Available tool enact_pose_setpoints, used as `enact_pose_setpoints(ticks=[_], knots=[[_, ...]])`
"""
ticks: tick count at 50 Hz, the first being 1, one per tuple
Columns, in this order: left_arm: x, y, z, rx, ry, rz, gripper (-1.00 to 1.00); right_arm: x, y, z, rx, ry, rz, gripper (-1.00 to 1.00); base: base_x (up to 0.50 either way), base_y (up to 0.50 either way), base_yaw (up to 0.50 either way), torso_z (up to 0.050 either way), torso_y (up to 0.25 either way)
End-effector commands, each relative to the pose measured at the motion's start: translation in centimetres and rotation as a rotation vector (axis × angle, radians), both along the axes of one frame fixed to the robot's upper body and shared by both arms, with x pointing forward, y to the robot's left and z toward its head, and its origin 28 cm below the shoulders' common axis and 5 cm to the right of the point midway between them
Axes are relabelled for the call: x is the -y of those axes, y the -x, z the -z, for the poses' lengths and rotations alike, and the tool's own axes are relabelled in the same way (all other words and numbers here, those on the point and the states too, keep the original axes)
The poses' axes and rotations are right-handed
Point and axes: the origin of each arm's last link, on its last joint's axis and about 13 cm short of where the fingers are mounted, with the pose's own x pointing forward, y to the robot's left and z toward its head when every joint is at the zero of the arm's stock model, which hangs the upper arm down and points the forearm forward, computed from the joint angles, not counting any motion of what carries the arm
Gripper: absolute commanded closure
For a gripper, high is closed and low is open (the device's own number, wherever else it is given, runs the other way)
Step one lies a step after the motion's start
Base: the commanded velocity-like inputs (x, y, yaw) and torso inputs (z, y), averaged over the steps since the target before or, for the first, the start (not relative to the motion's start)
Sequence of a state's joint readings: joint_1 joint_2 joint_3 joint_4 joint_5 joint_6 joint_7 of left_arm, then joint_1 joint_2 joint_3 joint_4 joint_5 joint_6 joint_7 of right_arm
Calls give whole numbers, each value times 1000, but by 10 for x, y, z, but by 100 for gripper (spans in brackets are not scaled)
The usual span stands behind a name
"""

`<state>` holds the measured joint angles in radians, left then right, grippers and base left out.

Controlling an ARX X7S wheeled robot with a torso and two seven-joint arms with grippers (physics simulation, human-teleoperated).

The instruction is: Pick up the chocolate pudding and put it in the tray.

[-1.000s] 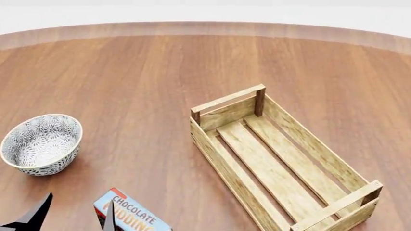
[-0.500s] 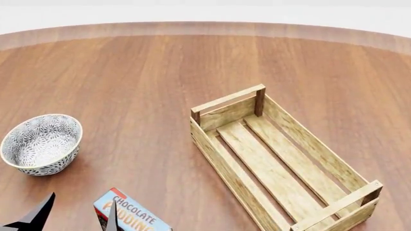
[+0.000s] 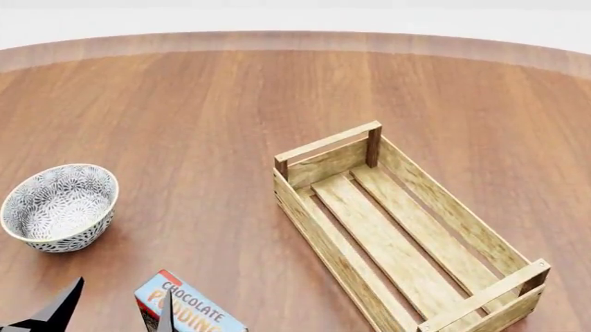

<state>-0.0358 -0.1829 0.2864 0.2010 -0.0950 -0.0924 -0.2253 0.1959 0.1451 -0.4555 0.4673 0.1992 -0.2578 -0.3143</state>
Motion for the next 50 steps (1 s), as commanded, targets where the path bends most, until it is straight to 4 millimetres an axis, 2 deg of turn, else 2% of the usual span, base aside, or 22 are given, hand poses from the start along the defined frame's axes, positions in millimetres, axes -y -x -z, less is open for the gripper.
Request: enact_pose_setpoints(ticks=[1, 14, 17, 38, 50], knots=[[1, 0, 0, 1, -2, 4, -100, -3, -7, 6, -13, -4, -9, -100, 0, 0, 0, 0, 0], [1, -1, 2, -2, 0, 3, -100, -1, -16, 14, -34, 13, 15, -100, 0, 0, 0, 0, 0], [1, 0, 2, -2, 4, 6, -100, -9, -27, 17, -37, 46, 0, -100, 0, 0, 0, 0, 0], [4, 0, 3, -3, 2, 14, -100, -13, -29, 14, -35, 41, -4, -100, 0, 0, 0, 0, 0], [4, 0, 2, -1, 1, 17, -100, -14, -36, 20, -43, 44, 0, -100, 0, 0, 0, 0, 0]])
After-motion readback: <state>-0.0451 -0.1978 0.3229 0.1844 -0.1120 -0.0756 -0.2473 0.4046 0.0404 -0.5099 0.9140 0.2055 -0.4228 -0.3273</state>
